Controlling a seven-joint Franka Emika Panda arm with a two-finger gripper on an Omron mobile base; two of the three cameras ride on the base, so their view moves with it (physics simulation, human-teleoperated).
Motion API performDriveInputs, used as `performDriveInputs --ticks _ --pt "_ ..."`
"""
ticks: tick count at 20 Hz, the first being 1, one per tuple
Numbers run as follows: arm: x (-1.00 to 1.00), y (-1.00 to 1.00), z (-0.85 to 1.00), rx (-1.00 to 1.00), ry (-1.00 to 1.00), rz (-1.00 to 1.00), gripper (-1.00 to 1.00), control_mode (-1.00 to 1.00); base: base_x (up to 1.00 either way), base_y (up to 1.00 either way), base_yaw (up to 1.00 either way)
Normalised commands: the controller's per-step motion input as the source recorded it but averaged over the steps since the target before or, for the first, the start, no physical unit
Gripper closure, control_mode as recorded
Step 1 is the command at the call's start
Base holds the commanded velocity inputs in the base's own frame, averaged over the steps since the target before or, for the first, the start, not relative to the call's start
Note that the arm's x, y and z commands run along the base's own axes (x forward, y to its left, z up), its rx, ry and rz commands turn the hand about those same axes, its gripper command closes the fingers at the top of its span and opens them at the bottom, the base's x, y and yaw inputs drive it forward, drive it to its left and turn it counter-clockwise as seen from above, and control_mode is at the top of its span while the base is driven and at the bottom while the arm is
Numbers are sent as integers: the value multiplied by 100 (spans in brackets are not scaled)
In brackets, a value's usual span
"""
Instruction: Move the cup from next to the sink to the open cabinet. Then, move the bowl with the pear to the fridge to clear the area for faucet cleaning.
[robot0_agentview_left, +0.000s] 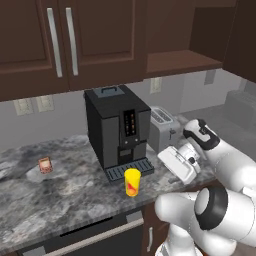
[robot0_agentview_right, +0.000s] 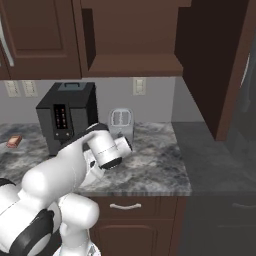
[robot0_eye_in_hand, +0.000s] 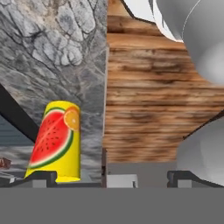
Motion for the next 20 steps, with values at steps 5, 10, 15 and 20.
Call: performDriveInputs --ticks 5,10,15,20 --pt "12 14 0 1 0 0 -100 -100 0 0 0" --pt "18 14 0 2 0 0 -100 -100 0 0 0" --pt "10 25 -5 1 0 -1 -100 -100 0 0 0" --pt "13 31 -14 0 3 -2 -100 -100 0 0 0"
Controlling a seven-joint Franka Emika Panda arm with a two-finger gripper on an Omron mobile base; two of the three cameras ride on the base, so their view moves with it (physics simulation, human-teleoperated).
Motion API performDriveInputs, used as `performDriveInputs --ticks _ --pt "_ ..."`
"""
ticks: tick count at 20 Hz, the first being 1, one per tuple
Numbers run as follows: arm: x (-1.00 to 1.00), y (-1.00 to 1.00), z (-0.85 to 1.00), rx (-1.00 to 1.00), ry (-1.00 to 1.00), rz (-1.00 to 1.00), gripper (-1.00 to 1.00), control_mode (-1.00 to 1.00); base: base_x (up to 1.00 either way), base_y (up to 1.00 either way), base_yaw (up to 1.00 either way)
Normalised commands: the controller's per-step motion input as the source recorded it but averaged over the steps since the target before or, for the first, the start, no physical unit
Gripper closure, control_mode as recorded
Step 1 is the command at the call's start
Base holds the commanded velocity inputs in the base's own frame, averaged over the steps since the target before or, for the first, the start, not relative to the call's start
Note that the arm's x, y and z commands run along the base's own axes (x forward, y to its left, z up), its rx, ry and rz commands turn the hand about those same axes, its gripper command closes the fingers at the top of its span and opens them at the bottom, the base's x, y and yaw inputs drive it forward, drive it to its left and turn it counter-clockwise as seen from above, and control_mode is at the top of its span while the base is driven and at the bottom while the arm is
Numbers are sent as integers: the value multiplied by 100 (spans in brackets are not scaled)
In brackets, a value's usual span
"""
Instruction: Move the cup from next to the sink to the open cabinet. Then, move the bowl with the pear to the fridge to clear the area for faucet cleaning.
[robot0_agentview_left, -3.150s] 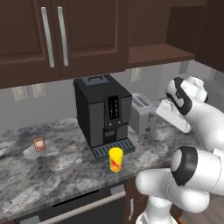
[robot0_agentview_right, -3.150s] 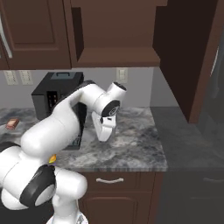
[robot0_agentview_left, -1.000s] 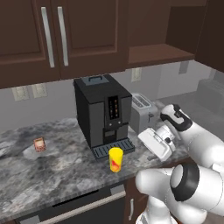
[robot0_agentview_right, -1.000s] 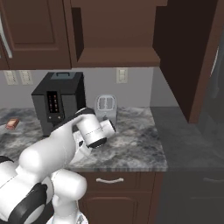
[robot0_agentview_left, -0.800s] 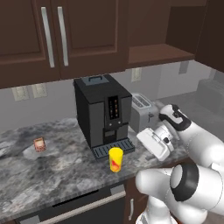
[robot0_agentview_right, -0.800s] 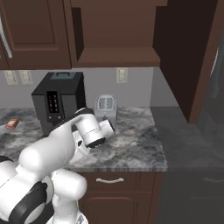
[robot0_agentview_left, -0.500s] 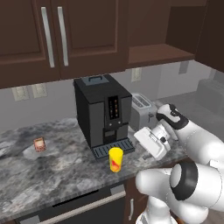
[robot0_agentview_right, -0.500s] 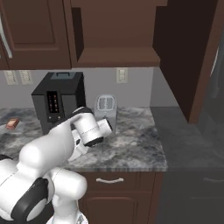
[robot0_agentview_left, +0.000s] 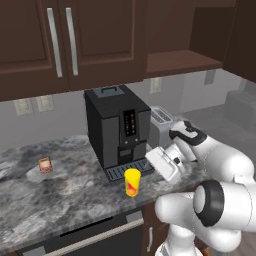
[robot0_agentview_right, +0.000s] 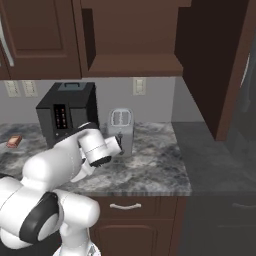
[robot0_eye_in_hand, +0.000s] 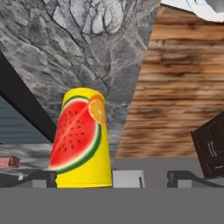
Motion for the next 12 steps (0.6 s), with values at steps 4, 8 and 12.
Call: performDriveInputs --ticks 4,8,12 --pt "3 28 -13 0 1 -3 -100 -100 0 0 0" --pt "0 16 -7 1 0 -4 -100 -100 0 0 0" --pt "1 0 -1 1 0 -11 -100 -100 0 0 0"
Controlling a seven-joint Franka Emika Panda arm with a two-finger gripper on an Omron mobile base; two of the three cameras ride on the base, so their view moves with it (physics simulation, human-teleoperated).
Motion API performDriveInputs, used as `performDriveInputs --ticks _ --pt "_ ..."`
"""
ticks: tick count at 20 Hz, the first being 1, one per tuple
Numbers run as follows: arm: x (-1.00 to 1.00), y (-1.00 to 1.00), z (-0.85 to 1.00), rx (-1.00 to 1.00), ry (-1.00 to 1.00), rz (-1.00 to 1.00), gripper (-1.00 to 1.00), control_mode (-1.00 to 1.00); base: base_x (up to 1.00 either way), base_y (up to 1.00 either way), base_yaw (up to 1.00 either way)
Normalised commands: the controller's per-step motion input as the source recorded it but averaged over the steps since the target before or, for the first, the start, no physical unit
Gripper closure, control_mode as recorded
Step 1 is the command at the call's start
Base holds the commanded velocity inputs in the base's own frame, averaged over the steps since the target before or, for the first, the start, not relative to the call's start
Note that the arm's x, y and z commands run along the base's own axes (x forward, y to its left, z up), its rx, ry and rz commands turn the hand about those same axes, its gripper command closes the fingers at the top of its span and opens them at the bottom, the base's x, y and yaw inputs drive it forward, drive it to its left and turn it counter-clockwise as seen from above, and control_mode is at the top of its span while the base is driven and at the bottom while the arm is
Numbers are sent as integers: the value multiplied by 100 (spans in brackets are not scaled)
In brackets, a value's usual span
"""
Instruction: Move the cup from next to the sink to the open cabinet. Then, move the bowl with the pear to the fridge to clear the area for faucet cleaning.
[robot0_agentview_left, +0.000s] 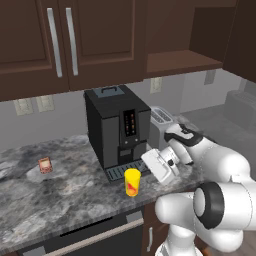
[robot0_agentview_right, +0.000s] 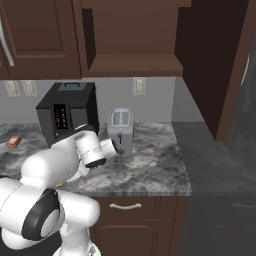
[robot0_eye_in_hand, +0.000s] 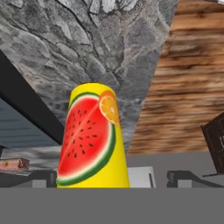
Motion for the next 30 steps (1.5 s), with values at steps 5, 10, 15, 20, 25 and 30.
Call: performDriveInputs --ticks 5,10,15,20,25,30 --pt "0 0 -6 0 0 -15 -100 -100 0 0 0" --pt "0 0 -8 0 1 -11 -100 -100 0 0 0" --pt "-1 4 -20 0 7 0 -100 -100 0 0 0" --pt "-1 2 -20 0 11 0 -100 -100 0 0 0" --pt "-1 0 -11 0 7 0 -100 -100 0 0 0" --pt "0 9 -7 0 3 0 -100 -100 0 0 0"
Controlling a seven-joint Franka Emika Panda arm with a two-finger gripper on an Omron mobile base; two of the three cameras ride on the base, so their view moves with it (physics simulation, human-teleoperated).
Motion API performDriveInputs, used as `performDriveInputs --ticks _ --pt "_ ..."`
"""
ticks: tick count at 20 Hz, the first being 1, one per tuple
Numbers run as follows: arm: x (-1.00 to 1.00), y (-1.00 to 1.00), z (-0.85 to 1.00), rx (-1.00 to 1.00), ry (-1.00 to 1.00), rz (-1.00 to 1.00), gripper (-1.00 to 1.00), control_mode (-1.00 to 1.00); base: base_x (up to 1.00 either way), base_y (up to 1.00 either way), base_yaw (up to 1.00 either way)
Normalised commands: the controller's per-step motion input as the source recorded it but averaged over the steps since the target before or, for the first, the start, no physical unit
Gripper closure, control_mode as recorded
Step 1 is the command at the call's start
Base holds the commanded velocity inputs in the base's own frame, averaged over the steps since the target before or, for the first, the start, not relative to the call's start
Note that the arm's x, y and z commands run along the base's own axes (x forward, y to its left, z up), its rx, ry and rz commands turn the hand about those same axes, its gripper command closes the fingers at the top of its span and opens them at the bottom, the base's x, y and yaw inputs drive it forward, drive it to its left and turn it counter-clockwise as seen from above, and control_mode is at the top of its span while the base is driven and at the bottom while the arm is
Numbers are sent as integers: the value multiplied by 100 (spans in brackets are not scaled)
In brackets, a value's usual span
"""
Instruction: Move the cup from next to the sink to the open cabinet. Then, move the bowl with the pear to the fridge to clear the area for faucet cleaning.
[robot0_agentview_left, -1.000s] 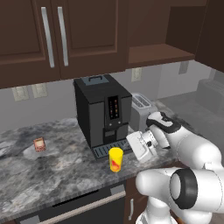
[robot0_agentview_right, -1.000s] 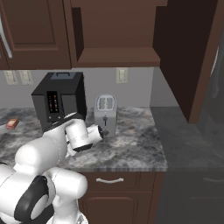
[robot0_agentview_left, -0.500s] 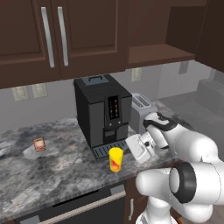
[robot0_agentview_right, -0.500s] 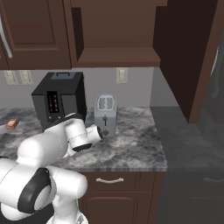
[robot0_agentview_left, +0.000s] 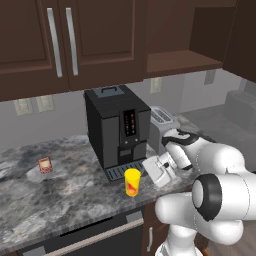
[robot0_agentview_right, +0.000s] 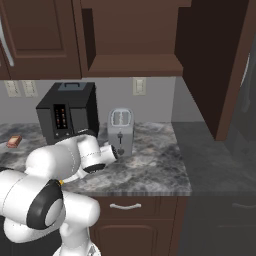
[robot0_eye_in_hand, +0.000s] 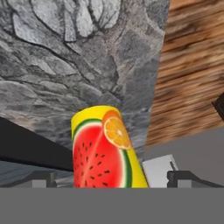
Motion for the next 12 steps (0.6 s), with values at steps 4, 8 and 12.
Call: performDriveInputs --ticks 4,8,12 --pt "-1 24 -4 0 0 0 -100 -100 0 0 0" --pt "-4 20 0 0 0 0 -100 -100 0 0 0" --pt "0 15 -3 0 0 0 -100 -100 0 0 0"
